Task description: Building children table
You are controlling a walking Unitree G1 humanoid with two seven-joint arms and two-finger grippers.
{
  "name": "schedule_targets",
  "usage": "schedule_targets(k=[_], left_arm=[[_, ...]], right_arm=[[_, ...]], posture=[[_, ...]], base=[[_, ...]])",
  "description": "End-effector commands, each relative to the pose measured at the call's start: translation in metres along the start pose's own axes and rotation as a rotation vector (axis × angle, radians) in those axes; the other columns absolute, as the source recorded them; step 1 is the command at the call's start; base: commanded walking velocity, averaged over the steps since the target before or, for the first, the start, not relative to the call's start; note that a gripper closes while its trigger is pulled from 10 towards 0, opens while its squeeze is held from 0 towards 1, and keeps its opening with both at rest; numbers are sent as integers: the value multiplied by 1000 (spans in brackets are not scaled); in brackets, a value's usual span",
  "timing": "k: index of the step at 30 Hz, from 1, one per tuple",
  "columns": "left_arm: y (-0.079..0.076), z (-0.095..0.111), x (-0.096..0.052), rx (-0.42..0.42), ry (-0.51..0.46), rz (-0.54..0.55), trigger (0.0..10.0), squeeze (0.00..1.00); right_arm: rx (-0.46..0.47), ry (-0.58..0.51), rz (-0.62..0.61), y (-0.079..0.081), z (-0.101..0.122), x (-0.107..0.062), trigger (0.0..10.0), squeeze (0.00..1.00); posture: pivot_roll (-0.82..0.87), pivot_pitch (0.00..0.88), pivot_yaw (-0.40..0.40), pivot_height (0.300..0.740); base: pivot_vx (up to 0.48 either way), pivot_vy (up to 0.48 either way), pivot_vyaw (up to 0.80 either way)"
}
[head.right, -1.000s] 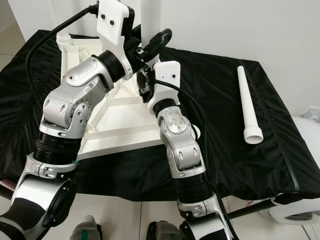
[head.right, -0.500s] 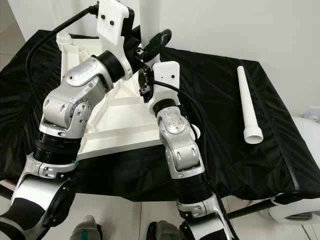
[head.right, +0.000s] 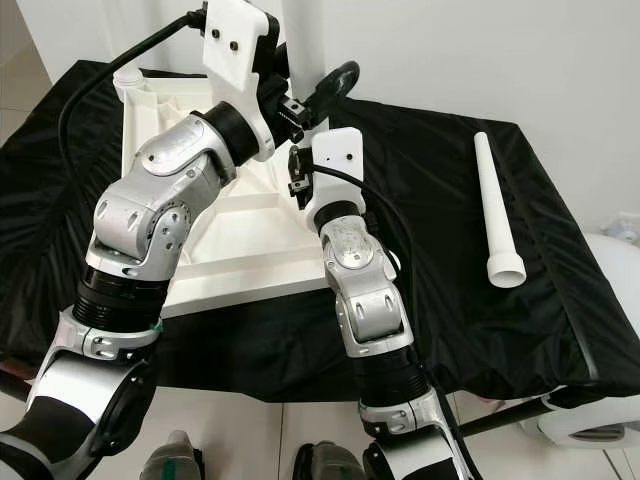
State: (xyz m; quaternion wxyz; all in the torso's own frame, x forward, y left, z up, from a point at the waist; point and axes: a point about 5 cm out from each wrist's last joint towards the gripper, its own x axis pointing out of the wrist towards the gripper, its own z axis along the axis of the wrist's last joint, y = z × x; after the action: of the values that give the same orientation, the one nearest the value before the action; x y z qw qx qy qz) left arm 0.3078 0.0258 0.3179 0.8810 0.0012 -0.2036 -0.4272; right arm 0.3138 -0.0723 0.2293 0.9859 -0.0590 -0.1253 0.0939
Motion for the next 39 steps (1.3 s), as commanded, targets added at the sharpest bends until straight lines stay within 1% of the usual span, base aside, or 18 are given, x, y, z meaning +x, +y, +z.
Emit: schedule_targets(k=[1, 5, 6, 7, 8, 9, 11, 14, 15, 17, 20, 24, 26, 34, 36, 37, 38, 39], left_arm=[[-10, 3, -1, -1, -5, -77, 10000, 1000], [-12, 2, -3, -18, 5, -98, 10000, 1000], [-12, 1, -6, -38, 11, -105, 10000, 0], [-12, 0, -8, -52, 14, -108, 10000, 0], [-10, -1, -10, -97, 13, -101, 10000, 0], [-10, -1, -10, -97, 13, -101, 10000, 0], [-6, 0, -15, -145, -2, -94, 10000, 0], [-4, 1, -18, -159, -8, -90, 10000, 0], [-1, 0, -21, -175, -10, -81, 10000, 0], [6, -7, -27, -180, 20, -55, 10000, 0], [9, -12, -31, -176, 41, -37, 10000, 0], [16, -28, -41, -147, 120, 4, 10000, 0], [12, -41, -47, -131, 180, -7, 10000, 0], [0, -59, -52, -157, 261, -51, 10000, 0], [-13, -89, -57, -152, 408, -101, 10000, 0], [-13, -89, -57, -152, 408, -101, 10000, 0], [-18, -100, -60, -152, 461, -117, 10000, 0], [-18, -100, -60, -152, 461, -117, 10000, 0]], right_arm=[[23, 31, -27, -5, -6, -1, 10000, 0], [34, 38, -40, -6, -7, -1, 10000, 0], [46, 38, -58, -9, -8, 0, 10000, 0], [56, 37, -71, -11, -8, 0, 10000, 0], [61, 34, -85, -13, -7, 0, 10000, 0], [61, 34, -85, -13, -7, 0, 10000, 0], [74, 33, -118, -19, -7, 1, 10000, 0], [82, 33, -138, -22, -8, 1, 10000, 0], [91, 35, -159, -27, -8, 1, 10000, 0], [103, 29, -191, -38, -9, 2, 10000, 0], [105, 23, -204, -43, -10, 2, 10000, 0], [97, 12, -225, -55, -11, 2, 10000, 0], [94, 0, -231, -60, -11, 2, 10000, 0], [107, -35, -207, -64, -6, 2, 10000, 0], [102, -37, -195, -65, -7, 2, 10000, 0], [102, -37, -195, -65, -7, 2, 10000, 0], [102, -36, -193, -66, -7, 2, 10000, 0], [102, -36, -193, -66, -7, 2, 10000, 0]], posture=[[37, 0, -81, 740], [40, 2, -82, 740], [39, 6, -80, 740], [39, 6, -80, 740], [39, 9, -77, 740], [39, 9, -77, 740], [40, 13, -75, 740], [40, 13, -74, 740], [40, 14, -72, 740], [41, 15, -73, 740], [42, 17, -74, 740], [41, 17, -75, 740], [40, 17, -77, 740], [37, 17, -78, 740], [40, 17, -80, 740], [40, 17, -80, 740], [40, 17, -81, 740], [40, 17, -81, 740]], base=[[0, 0, 0], [0, 0, 0], [0, 0, 0], [0, 0, 0], [0, 0, 0], [0, 0, 0], [0, 0, 0], [0, 0, 0], [0, 0, 0], [0, 0, 0], [0, 0, 0], [0, 0, 0], [0, 0, 0], [0, 0, 0], [0, 0, 0], [0, 0, 0], [0, 0, 0], [0, 0, 0]])
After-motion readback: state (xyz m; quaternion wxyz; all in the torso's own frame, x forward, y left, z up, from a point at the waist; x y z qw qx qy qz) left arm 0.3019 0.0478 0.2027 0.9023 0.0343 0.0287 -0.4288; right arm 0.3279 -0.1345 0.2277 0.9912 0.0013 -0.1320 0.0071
